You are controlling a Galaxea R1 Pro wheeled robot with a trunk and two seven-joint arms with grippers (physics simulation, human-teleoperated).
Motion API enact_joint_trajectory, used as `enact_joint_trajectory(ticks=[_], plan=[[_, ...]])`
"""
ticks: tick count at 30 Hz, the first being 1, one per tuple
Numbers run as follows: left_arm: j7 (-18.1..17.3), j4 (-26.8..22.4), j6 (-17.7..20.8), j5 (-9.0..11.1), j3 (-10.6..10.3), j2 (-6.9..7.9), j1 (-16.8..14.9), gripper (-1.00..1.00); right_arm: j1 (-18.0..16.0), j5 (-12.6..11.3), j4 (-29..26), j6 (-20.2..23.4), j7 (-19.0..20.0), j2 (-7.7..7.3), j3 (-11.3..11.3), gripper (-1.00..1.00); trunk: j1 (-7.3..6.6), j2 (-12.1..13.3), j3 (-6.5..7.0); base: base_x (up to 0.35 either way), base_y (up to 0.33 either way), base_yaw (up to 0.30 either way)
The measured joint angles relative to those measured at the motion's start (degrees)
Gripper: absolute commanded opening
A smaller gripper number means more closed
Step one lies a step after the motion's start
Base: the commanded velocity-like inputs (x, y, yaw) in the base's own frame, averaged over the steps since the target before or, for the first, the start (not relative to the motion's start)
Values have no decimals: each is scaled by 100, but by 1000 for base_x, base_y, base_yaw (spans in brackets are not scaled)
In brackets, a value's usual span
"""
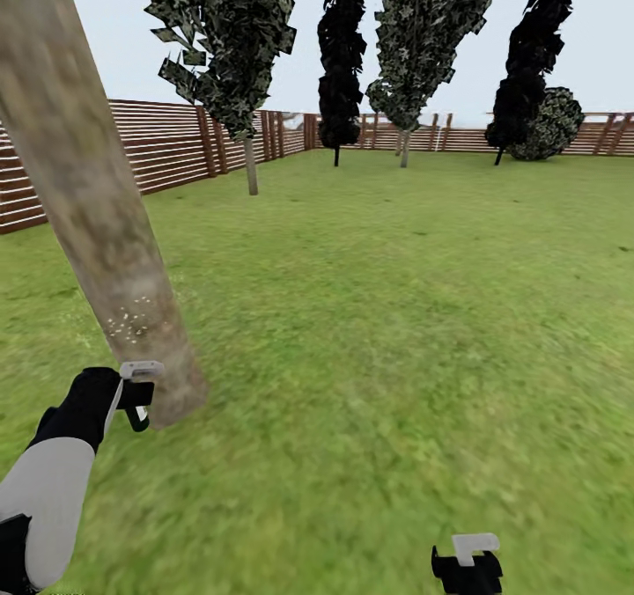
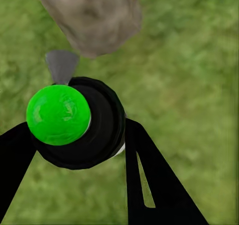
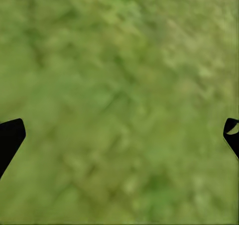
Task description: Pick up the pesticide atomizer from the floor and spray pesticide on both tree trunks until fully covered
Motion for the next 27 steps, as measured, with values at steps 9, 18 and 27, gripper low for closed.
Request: enact_joint_trajectory(ticks=[9, 18, 27], plan=[[0, 0, 1, -7, -15, 0, 1, -100, 0, 0, 0, 0, 1, 3, -1, 100, -1, 0, 0, 228, -207, 251], [1, 2, -1, -17, -16, -1, 0, -100, 1, 7, -1, -1, 1, -9, 0, 100, 0, 0, 0, 194, -218, 7], [1, 2, -1, -29, -1, 5, -1, -100, 1, 0, -1, -1, 0, -1, 0, 100, 1, 0, 0, 123, -253, 6]])
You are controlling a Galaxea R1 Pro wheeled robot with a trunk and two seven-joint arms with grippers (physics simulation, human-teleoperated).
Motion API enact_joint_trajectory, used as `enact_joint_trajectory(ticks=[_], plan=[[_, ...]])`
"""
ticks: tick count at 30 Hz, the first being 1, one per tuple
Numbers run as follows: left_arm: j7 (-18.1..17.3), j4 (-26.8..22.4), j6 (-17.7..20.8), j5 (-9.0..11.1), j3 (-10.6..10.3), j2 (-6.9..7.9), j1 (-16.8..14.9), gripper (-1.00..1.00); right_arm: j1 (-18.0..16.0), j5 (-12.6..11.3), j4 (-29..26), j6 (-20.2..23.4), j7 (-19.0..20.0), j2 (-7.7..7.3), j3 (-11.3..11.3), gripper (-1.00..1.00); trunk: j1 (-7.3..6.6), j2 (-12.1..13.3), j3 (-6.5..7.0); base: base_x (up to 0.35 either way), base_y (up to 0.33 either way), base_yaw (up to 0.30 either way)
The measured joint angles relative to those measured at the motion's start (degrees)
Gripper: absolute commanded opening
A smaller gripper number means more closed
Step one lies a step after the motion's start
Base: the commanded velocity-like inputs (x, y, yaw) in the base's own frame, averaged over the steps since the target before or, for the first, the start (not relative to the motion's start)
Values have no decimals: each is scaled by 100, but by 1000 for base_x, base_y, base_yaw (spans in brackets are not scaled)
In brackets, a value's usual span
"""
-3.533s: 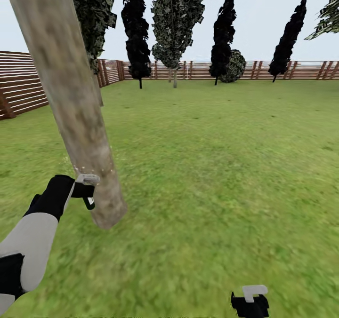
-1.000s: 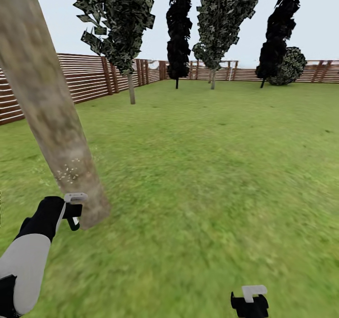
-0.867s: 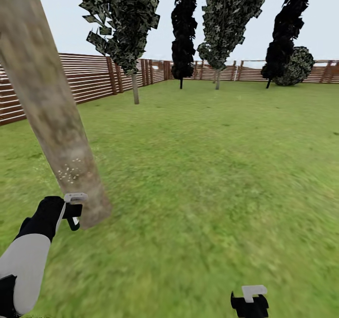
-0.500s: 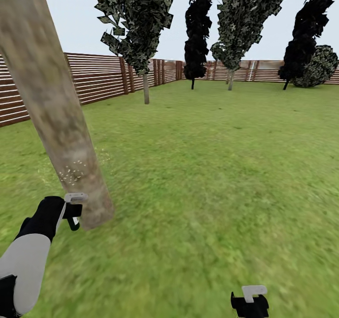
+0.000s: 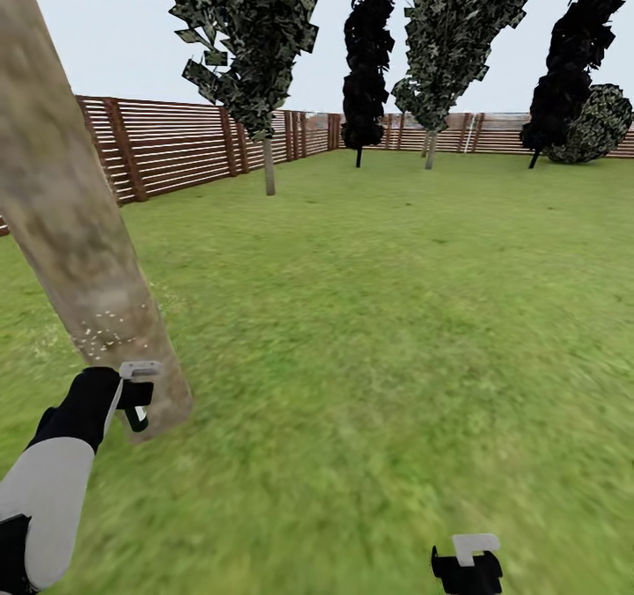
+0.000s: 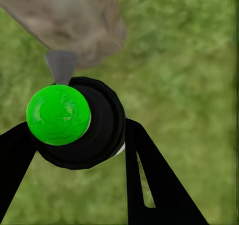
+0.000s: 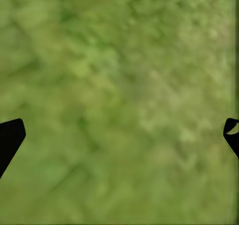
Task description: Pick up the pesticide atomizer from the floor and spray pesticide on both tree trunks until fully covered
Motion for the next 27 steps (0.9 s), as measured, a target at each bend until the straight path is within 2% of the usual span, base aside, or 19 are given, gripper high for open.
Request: enact_joint_trajectory(ticks=[6, 18, 21, 27], plan=[[-1, -2, 8, -2, 11, 21, 6, -100, -1, 0, 1, 0, 1, 8, -2, 100, 0, 0, 0, 110, -263, 233], [0, -14, 1, -1, 34, 43, 3, -100, 0, 0, 1, 0, 0, 5, 0, 100, -2, 0, 0, 211, -220, 27], [0, -19, 10, 1, 38, 53, 0, -100, -1, 0, 1, 0, 2, 8, -2, 100, -2, 0, 0, 264, -103, 240], [0, -22, 20, 3, 58, 55, -1, -100, 0, 0, 8, -1, 3, 9, -3, 100, 1, 0, 0, 29, -6, 274]])
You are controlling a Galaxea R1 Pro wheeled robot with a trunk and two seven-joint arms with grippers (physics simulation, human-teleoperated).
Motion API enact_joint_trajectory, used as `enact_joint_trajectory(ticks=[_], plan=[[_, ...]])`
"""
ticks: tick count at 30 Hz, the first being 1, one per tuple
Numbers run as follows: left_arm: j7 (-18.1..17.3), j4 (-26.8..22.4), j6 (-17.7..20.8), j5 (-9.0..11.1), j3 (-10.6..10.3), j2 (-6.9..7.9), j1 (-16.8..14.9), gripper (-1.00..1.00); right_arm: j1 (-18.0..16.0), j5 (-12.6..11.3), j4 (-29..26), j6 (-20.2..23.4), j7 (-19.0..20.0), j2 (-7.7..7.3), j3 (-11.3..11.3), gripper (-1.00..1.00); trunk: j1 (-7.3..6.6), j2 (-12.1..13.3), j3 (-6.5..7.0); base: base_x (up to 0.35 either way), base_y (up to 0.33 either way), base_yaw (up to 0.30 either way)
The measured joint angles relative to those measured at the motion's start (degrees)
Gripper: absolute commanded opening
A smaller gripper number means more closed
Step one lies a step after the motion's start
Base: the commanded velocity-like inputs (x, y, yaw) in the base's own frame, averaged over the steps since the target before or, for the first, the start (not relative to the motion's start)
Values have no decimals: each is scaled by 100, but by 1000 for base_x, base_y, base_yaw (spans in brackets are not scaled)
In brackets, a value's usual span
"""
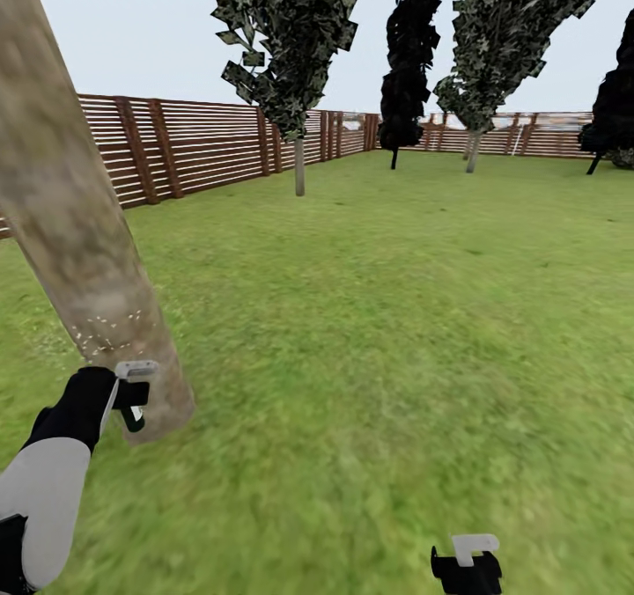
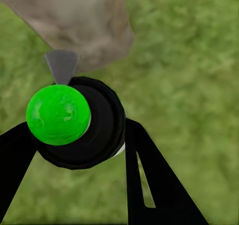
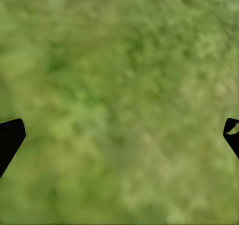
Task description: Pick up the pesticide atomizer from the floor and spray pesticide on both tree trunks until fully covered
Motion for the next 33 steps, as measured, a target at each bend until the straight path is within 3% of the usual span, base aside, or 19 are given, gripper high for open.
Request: enact_joint_trajectory(ticks=[5, 7, 13, 17, 33], plan=[[0, -7, 27, 5, -6, 3, -48, -100, 0, 2, 2, 0, 0, 0, 2, 100, 0, 0, 0, 0, 0, 276], [-1, -11, 63, 40, -39, -66, -112, -100, 0, 0, -1, 0, 0, 0, 0, 100, 0, 0, 0, 0, 0, 276], [-11, -14, 150, -4, -44, -46, -479, -100, 0, 0, -6, 0, 0, 0, 1, 100, 0, 0, 0, 3, -14, 223], [-9, -319, 164, -7, -76, -90, -435, -100, 0, 0, -15, 1, -3, -16, 2, 100, -1, 0, 0, 85, -228, 16], [-8, -339, 163, -20, -95, -86, -413, -100, 0, 0, -7, 1, -3, -9, 3, 100, -1, 0, 0, 130, -266, 18]])
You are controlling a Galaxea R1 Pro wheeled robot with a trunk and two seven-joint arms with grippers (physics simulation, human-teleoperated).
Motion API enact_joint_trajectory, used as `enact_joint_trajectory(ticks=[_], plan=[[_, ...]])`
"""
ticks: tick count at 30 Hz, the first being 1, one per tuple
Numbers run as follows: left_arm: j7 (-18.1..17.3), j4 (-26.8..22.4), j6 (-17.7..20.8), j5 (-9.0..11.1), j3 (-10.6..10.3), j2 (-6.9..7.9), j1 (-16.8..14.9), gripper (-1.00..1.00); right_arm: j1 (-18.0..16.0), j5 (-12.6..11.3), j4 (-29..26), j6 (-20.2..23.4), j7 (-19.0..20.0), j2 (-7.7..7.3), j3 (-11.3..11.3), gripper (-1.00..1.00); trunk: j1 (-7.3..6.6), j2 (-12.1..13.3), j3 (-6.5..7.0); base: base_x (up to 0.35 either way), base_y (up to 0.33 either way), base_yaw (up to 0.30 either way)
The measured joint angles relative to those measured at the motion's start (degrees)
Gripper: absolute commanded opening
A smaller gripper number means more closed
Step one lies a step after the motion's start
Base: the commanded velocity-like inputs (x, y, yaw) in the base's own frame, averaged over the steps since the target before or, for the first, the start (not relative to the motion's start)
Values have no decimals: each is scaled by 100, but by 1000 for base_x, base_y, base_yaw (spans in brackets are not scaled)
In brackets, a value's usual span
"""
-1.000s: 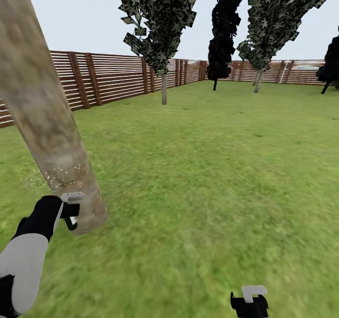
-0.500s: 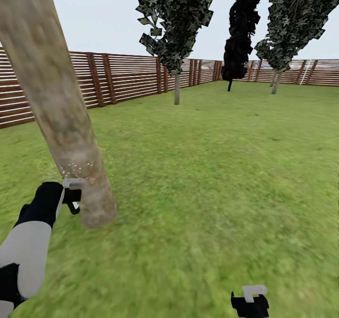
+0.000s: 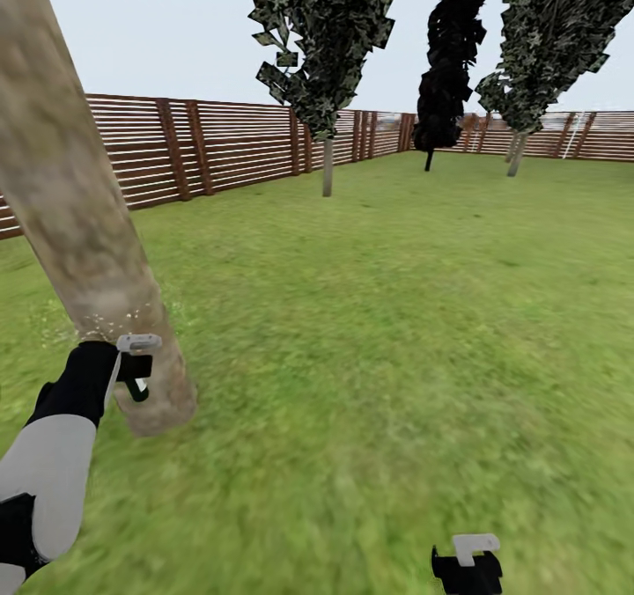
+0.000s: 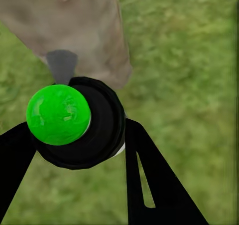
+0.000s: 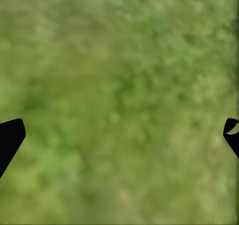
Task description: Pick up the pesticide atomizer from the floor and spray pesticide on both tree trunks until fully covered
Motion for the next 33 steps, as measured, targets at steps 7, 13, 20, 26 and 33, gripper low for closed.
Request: enact_joint_trajectory(ticks=[7, 13, 20, 26, 33], plan=[[-1, 6, -6, 10, 15, 21, 2, -100, -1, 0, 1, 0, 1, 6, -1, 100, 0, 0, 0, 138, -266, 259], [0, 8, -8, 7, 12, 15, 3, -100, 0, 0, 0, 0, 0, -1, 0, 100, 0, 0, 0, 146, -263, 137], [1, 9, -8, 0, 7, 21, 8, -100, 0, 0, -1, 0, 0, -9, 0, 100, 1, 0, 0, 79, -263, 1], [1, 10, -8, 0, 15, 24, 8, -100, 0, 0, -1, 0, 0, -4, 0, 100, 1, 0, 0, 2, -269, 0], [5, 8, -7, -2, 59, 62, 9, -100, -1, 0, 1, 0, 0, 0, 0, 100, 0, 0, 0, 68, -265, 202]])
